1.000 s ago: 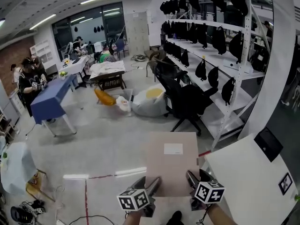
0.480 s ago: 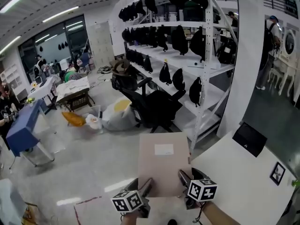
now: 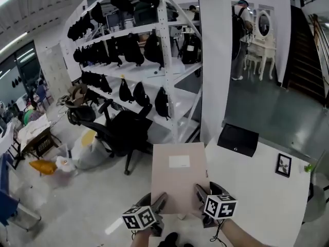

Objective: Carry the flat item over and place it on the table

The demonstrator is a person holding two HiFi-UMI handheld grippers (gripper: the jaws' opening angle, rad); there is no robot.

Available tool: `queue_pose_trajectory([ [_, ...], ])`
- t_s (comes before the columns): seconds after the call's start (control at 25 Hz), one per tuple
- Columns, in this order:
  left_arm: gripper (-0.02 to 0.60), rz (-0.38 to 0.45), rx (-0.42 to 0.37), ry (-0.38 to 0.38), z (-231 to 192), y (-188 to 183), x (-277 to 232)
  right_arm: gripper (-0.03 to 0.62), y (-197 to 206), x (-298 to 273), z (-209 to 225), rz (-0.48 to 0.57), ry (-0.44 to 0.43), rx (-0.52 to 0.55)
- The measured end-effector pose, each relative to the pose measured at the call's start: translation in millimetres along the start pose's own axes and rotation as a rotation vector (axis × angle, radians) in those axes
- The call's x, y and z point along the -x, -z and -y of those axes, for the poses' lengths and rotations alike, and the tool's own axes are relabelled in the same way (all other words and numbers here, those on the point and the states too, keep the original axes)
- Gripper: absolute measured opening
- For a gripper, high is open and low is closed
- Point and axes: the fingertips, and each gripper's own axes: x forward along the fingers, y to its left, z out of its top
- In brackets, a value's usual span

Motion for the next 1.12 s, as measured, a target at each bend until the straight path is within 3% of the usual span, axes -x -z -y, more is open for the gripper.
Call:
queue_pose_trajectory([
  [0.32, 0.305, -0.193, -0.099, 0.250, 41, -4, -90, 0.250, -14, 27, 68, 0.101, 0.289, -0.136],
  [0.6, 0.305, -0.318, -0.139, 0.412, 70, 5, -136, 0.250, -15, 52, 99, 0.163, 0.474, -0.209],
  [0.8, 0.305, -0.389, -0.171, 0.489, 88, 18, -150, 0.249, -5, 71, 112, 0.193, 0.566, -0.257],
  [1.12, 0.305, -0.465, -0.194, 0.549, 103, 43, -164, 0.249, 14, 91, 128, 0.203, 0.657, -0.306],
])
